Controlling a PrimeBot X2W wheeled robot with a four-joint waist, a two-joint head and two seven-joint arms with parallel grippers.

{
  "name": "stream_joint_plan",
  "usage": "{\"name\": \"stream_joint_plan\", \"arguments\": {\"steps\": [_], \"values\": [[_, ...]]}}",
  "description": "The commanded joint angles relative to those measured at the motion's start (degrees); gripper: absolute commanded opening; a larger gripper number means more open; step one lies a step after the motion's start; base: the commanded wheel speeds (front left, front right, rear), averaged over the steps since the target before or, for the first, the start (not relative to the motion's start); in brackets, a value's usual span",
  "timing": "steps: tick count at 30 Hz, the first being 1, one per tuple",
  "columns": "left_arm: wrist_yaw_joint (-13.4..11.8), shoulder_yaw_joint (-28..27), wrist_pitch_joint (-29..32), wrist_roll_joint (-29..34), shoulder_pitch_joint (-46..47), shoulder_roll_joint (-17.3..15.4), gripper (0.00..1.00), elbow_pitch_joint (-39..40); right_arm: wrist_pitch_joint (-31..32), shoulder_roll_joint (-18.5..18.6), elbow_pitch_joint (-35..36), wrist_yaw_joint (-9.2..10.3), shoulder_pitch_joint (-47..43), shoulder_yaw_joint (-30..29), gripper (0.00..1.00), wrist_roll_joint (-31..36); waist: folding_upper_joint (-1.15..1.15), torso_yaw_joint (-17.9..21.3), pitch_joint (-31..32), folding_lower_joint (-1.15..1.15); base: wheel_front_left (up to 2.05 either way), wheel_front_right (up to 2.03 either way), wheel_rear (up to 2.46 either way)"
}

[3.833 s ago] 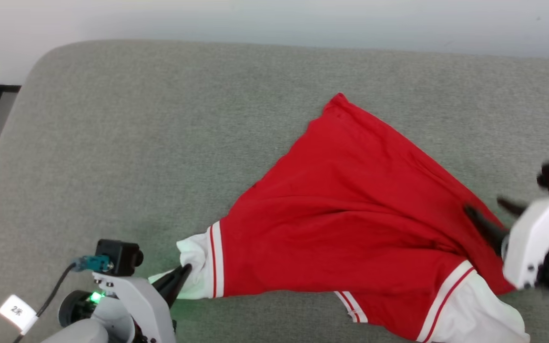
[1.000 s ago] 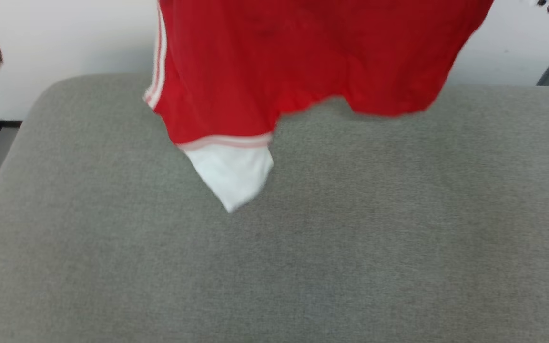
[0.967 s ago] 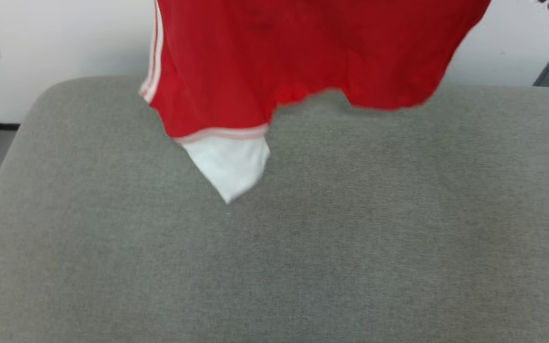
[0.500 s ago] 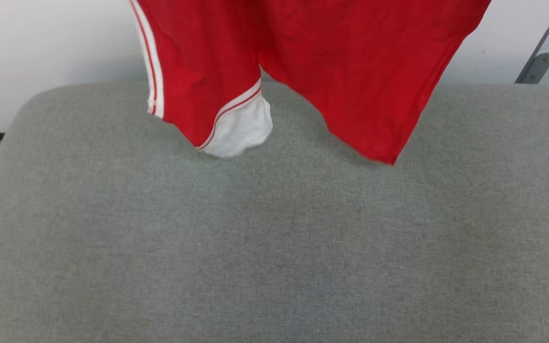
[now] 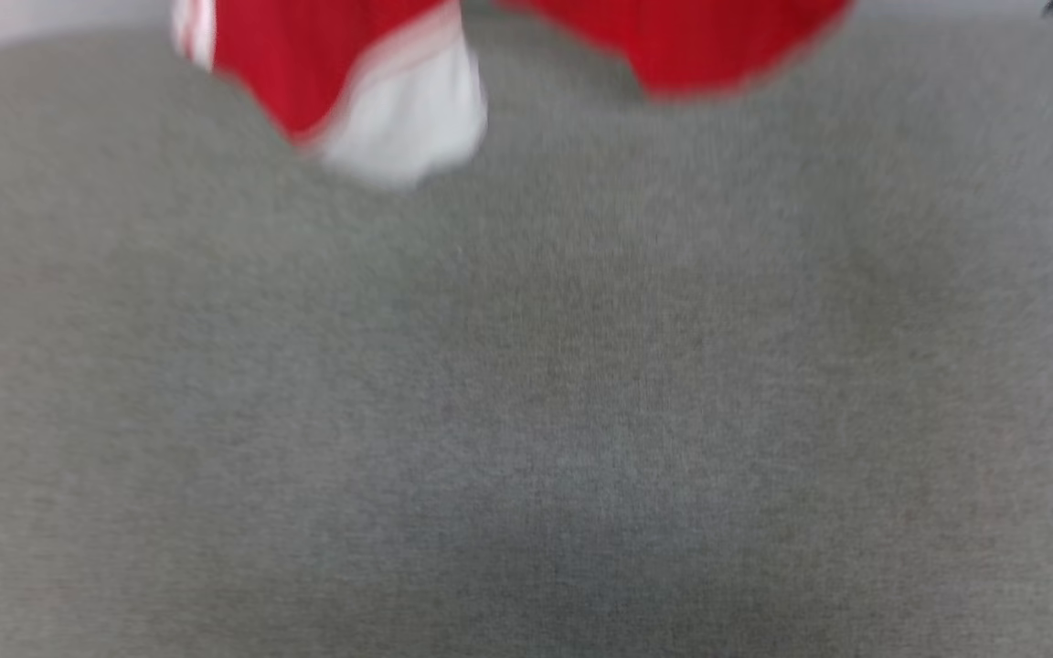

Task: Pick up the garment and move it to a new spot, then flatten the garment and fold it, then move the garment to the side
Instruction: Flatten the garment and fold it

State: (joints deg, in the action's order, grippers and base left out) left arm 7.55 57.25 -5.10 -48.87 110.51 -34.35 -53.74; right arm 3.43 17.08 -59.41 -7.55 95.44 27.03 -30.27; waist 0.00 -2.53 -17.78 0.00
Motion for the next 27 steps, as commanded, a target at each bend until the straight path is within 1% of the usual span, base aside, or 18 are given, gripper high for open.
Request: {"name": "stream_joint_plan", "arguments": {"steps": [1,4,6,7,10,14,15,18,20,23,27], "values": [[-0.18,-0.20,-3.45,1.40,4.15,0.19,0.00,-1.01,-4.52,-0.37,-1.67,0.13,3.04,-1.48,0.00,3.73,0.00,1.29,-10.94,0.00,0.00,0.00,0.00],[-0.17,-0.29,-7.44,2.06,8.07,1.28,0.00,-1.62,-11.00,-1.32,-3.93,0.13,6.39,-3.24,0.00,9.63,0.00,1.13,-15.48,0.00,0.00,0.00,0.00],[-0.16,-0.44,-9.05,1.96,10.02,1.49,0.00,-1.48,-14.40,-1.67,-5.57,0.13,8.22,-4.54,0.00,13.37,0.00,0.75,-18.11,0.00,0.00,0.00,0.00],[-0.16,-0.44,-9.05,1.96,10.02,1.49,0.00,-1.48,-14.40,-1.67,-5.57,0.13,8.22,-4.54,0.00,13.37,0.00,0.75,-18.11,0.00,0.00,0.00,0.00],[-0.16,0.03,-9.93,2.07,10.44,2.04,0.00,-0.18,-16.75,-2.51,-7.63,0.12,9.80,-6.34,0.00,18.45,0.00,0.01,-21.33,0.00,0.00,0.00,0.00],[-0.16,-1.23,-10.06,2.11,6.53,1.65,0.00,2.32,-17.53,-3.48,-10.65,0.12,8.26,-7.96,0.00,23.79,0.00,-0.85,-23.67,0.00,0.00,0.00,0.00],[-0.16,-1.48,-10.06,2.71,4.95,1.60,0.00,2.88,-17.57,-3.96,-11.27,0.12,7.57,-8.48,0.00,24.14,0.00,-1.06,-23.86,0.00,0.00,0.00,0.00],[-0.16,-1.27,-10.01,1.91,-0.35,2.03,0.00,4.18,-16.35,-4.66,-12.77,0.12,5.04,-9.78,0.00,25.34,0.00,-1.64,-23.51,0.00,0.00,0.00,0.00],[-0.15,0.07,-10.02,0.72,-4.03,2.14,0.00,4.20,-14.70,-4.95,-13.32,0.12,3.58,-9.43,0.00,26.35,0.00,-2.01,-22.70,0.00,0.00,0.00,0.00],[-0.15,3.83,-9.50,-1.96,-8.58,2.16,0.00,4.68,-13.30,-6.11,-13.80,0.12,0.36,-9.40,0.00,25.02,0.00,-2.33,-20.97,0.00,0.00,0.00,0.00],[-0.15,9.07,-4.28,-7.54,-13.91,0.48,0.00,7.33,-12.24,-7.16,-13.99,0.12,-3.57,-7.77,0.00,22.38,0.00,-2.45,-17.79,0.00,0.00,0.00,0.00]]}}
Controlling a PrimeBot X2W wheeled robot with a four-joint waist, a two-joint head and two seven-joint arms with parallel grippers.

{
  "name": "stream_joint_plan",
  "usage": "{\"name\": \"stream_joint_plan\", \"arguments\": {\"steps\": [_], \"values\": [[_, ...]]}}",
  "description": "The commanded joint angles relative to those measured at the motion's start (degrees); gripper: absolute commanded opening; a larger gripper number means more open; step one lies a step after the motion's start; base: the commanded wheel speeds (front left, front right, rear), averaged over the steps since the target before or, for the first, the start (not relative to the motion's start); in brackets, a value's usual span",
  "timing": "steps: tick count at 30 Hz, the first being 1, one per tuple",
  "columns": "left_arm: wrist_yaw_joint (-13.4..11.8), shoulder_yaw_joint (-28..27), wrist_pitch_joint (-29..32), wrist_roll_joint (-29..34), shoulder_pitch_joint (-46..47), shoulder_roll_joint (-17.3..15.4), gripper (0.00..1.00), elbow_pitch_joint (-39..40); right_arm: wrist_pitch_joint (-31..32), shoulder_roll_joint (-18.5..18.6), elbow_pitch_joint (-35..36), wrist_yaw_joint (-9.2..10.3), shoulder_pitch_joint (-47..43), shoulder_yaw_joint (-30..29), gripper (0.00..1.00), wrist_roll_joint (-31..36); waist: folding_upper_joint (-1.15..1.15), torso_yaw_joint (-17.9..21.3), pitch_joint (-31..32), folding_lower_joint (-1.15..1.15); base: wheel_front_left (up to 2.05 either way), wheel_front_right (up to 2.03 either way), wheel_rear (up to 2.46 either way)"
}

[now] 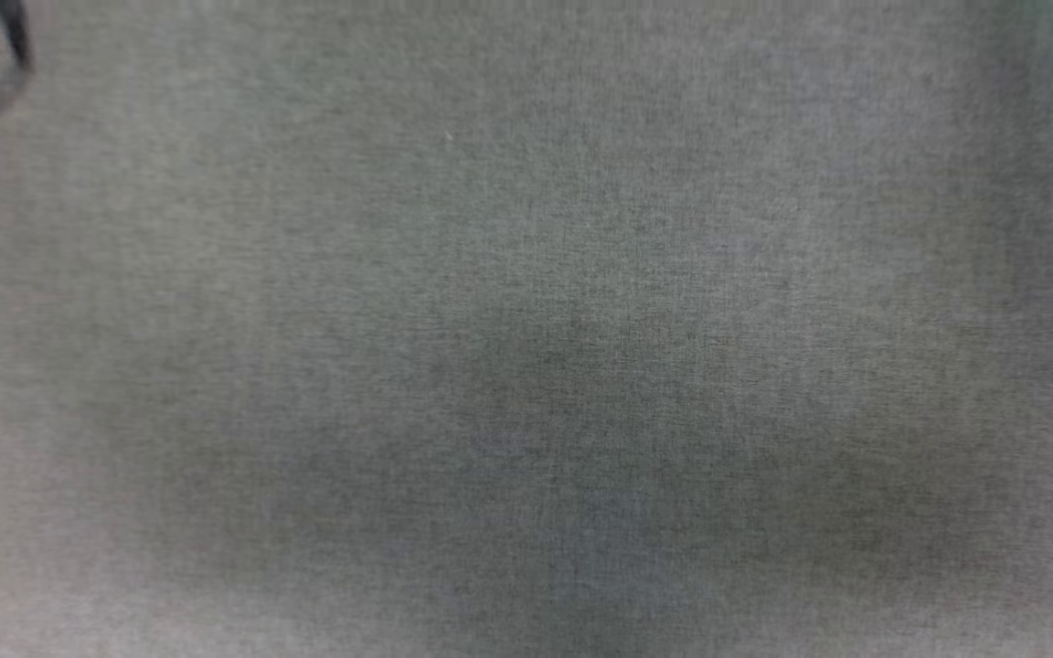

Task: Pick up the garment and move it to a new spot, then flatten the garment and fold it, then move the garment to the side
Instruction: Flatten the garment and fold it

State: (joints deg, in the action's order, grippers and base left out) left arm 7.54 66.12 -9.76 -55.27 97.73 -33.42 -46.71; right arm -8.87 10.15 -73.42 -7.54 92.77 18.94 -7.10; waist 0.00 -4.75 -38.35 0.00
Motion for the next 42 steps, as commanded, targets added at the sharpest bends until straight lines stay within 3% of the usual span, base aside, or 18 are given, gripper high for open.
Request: {"name": "stream_joint_plan", "arguments": {"steps": [1,9,15,23,29,30,42], "values": [[-0.14,1.06,2.17,-2.83,-2.49,-1.24,0.00,0.93,0.11,-0.76,0.14,0.11,-2.16,1.11,0.00,-1.83,0.00,-0.23,3.76,0.00,0.00,0.00,0.00],[-0.14,5.94,10.66,-9.42,-14.31,-7.64,0.00,9.48,3.47,1.25,5.69,0.11,-13.89,9.08,0.00,-11.60,0.00,-0.12,12.29,0.00,0.00,0.00,0.00],[-1.36,6.72,13.43,-11.56,-25.89,-11.29,0.00,17.71,8.15,8.16,16.46,0.11,-26.30,15.50,0.00,-21.99,0.00,-0.23,18.49,0.00,0.00,0.00,0.00],[-9.03,7.14,16.27,-14.28,-41.93,-18.68,0.00,36.11,16.11,18.08,32.50,0.11,-44.37,18.69,0.00,-33.51,0.00,-0.12,24.13,0.00,0.00,0.00,0.00],[-15.66,7.23,17.05,-15.57,-51.26,-24.33,0.00,49.38,21.85,22.78,43.13,0.11,-57.26,16.26,0.00,-37.33,0.00,0.16,26.02,0.00,0.00,0.00,0.00],[-17.91,7.18,17.20,-15.93,-53.66,-25.81,0.00,52.64,23.59,23.90,46.24,0.11,-61.51,14.82,0.00,-37.54,0.00,0.24,26.35,0.00,0.00,0.00,0.00],[-26.69,7.28,18.79,-20.43,-67.15,-30.37,0.00,65.14,35.50,26.81,62.89,0.11,-83.09,5.19,0.00,-37.50,0.00,1.27,26.47,0.00,0.00,0.00,0.00]]}}
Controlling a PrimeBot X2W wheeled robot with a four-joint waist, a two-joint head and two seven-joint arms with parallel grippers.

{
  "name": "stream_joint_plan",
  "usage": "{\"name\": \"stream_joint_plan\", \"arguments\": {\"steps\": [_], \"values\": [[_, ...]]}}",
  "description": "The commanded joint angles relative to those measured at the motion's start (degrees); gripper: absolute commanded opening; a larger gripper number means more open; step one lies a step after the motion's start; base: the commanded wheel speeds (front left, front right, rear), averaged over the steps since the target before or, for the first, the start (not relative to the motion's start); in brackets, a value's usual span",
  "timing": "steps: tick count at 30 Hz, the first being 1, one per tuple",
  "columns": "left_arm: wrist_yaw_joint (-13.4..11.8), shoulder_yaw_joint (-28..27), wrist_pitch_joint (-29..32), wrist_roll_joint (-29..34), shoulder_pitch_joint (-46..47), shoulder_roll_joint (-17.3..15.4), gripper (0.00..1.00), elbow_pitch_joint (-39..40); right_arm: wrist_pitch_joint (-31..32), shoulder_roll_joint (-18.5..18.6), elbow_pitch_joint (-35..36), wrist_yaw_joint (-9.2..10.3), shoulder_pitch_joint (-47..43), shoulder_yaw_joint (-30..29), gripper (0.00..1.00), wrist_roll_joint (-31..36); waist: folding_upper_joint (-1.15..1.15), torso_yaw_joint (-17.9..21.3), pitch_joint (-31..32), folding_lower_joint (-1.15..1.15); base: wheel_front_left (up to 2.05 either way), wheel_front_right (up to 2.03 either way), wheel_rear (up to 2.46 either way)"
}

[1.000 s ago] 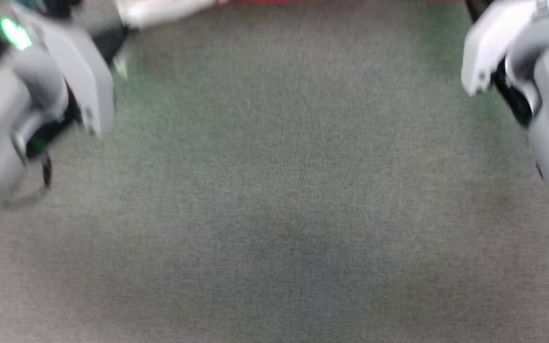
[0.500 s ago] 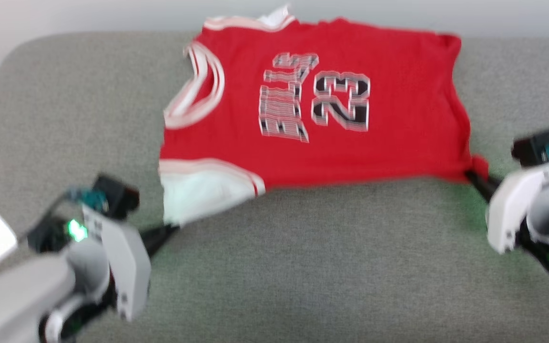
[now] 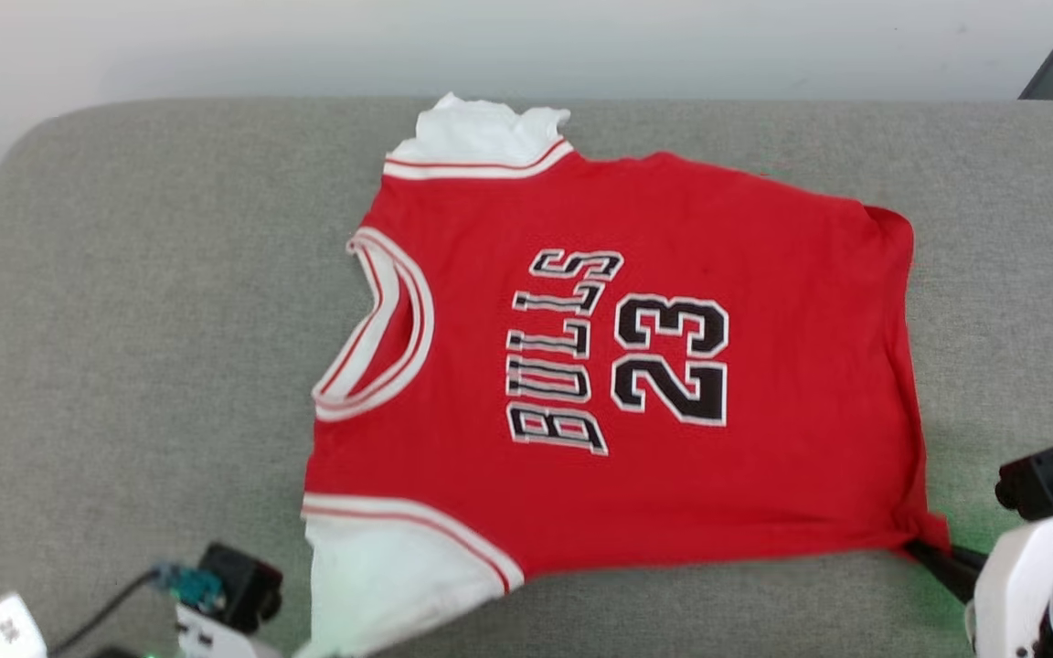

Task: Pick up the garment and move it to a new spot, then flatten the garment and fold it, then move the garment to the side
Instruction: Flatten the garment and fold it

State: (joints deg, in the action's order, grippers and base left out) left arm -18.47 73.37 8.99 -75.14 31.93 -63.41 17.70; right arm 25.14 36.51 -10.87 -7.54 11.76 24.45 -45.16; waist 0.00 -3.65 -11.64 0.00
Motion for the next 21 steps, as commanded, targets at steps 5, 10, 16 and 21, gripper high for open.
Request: {"name": "stream_joint_plan", "arguments": {"steps": [5,10,16,21], "values": [[-3.36,-0.02,0.11,-1.30,-3.62,-2.00,0.00,3.70,5.90,-0.46,6.25,0.11,-6.84,-4.82,0.00,0.94,0.00,0.19,-0.76,0.00,0.00,0.00,0.00],[-4.74,-1.27,1.49,1.24,-0.19,-4.96,0.00,6.05,7.69,-2.16,11.58,0.11,-7.43,-10.36,0.00,3.00,0.00,0.19,-0.79,0.00,0.00,0.00,0.00],[-2.37,-3.86,4.98,6.68,7.33,-6.97,0.00,6.80,10.43,-4.63,14.90,0.11,-4.82,-14.15,0.00,6.56,0.00,0.24,-1.12,0.00,0.00,0.00,0.00],[4.04,-6.39,9.08,11.69,16.43,-4.69,0.00,1.98,12.46,-7.10,14.53,0.11,1.11,-15.37,0.00,9.94,0.00,0.64,-2.60,0.00,0.00,0.00,0.00]]}}
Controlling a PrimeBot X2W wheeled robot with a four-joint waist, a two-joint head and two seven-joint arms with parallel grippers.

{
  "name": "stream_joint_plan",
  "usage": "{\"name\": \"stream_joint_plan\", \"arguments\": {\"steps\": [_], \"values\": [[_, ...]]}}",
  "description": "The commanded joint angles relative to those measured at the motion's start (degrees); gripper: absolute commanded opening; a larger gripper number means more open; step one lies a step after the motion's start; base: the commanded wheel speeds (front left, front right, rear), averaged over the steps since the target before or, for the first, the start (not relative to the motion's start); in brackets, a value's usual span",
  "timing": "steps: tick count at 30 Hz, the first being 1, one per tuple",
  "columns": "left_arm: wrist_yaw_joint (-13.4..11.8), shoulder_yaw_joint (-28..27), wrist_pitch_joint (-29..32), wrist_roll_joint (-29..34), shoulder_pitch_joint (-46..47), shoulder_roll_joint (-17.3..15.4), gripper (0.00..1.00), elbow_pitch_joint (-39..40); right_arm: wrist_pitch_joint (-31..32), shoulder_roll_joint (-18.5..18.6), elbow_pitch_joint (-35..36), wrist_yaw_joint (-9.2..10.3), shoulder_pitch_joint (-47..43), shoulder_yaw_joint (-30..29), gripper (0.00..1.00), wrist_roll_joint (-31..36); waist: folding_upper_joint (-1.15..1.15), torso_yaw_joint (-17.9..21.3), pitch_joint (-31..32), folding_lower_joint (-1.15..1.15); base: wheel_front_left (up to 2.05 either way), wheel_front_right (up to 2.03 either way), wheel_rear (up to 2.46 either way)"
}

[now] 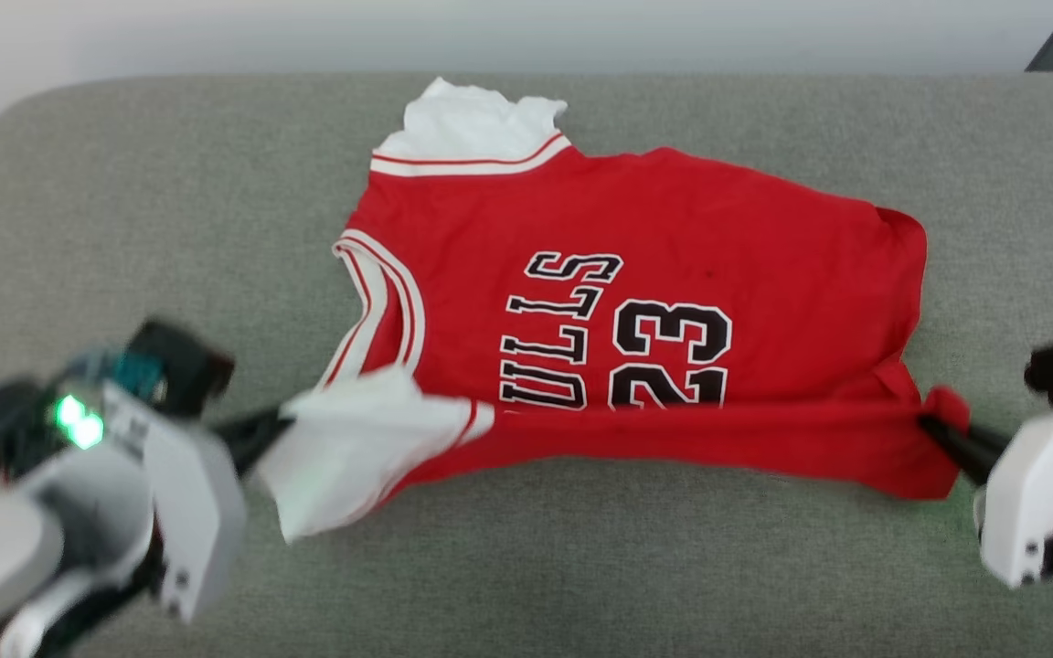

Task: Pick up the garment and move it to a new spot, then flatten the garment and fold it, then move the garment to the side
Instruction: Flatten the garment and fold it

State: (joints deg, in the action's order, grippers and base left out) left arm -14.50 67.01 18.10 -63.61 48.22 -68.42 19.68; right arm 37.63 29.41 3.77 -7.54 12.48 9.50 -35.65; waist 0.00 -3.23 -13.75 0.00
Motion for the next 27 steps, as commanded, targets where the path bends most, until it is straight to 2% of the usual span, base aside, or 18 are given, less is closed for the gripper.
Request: {"name": "stream_joint_plan", "arguments": {"steps": [1,8,11,15,21,23,24,26,27], "values": [[1.63,-0.33,0.84,0.66,1.75,1.37,0.00,-1.99,0.27,-0.35,-0.89,0.11,1.94,-0.40,0.00,0.85,0.00,0.39,-0.85,0.00,0.00,0.00,0.00],[13.63,0.13,2.71,5.04,10.87,11.49,0.00,-19.17,1.63,-3.17,-8.09,0.11,11.18,2.23,0.00,3.84,0.00,1.32,-3.68,0.00,0.00,0.00,0.00],[17.60,0.92,2.16,5.72,12.65,15.53,0.00,-27.02,1.76,-4.29,-11.60,0.11,14.19,3.65,0.00,5.09,0.00,1.83,-4.89,0.00,0.00,0.00,0.00],[20.43,2.03,2.33,4.77,13.76,19.65,0.00,-35.65,1.15,-5.33,-15.80,0.11,17.72,5.52,0.00,5.46,0.00,2.29,-6.13,0.00,0.00,0.00,0.00],[21.75,2.47,4.56,-0.46,13.67,23.43,0.01,-44.55,1.47,-5.81,-20.96,0.11,20.99,8.98,0.00,4.46,0.00,2.60,-6.82,0.00,0.00,0.00,0.00],[21.93,2.73,6.06,-2.02,13.83,24.00,0.15,-46.57,2.15,-5.86,-22.48,0.11,21.84,9.68,0.00,3.98,0.00,2.65,-6.79,0.00,0.00,0.00,0.00],[21.86,2.56,6.52,-3.01,13.86,24.27,0.28,-47.39,2.47,-5.91,-23.02,0.11,22.26,10.14,0.00,3.80,0.00,2.64,-6.74,0.00,0.00,0.00,0.00],[21.93,2.23,7.27,-4.29,14.22,24.75,0.48,-48.57,2.64,-6.06,-24.09,0.11,23.14,10.59,0.00,3.43,0.00,2.62,-6.57,0.00,0.00,0.00,0.00],[21.95,2.04,7.51,-4.88,14.56,24.94,0.69,-48.95,2.82,-6.12,-24.61,0.11,23.58,10.75,0.00,3.38,0.00,2.60,-6.45,0.00,0.00,0.00,0.00]]}}
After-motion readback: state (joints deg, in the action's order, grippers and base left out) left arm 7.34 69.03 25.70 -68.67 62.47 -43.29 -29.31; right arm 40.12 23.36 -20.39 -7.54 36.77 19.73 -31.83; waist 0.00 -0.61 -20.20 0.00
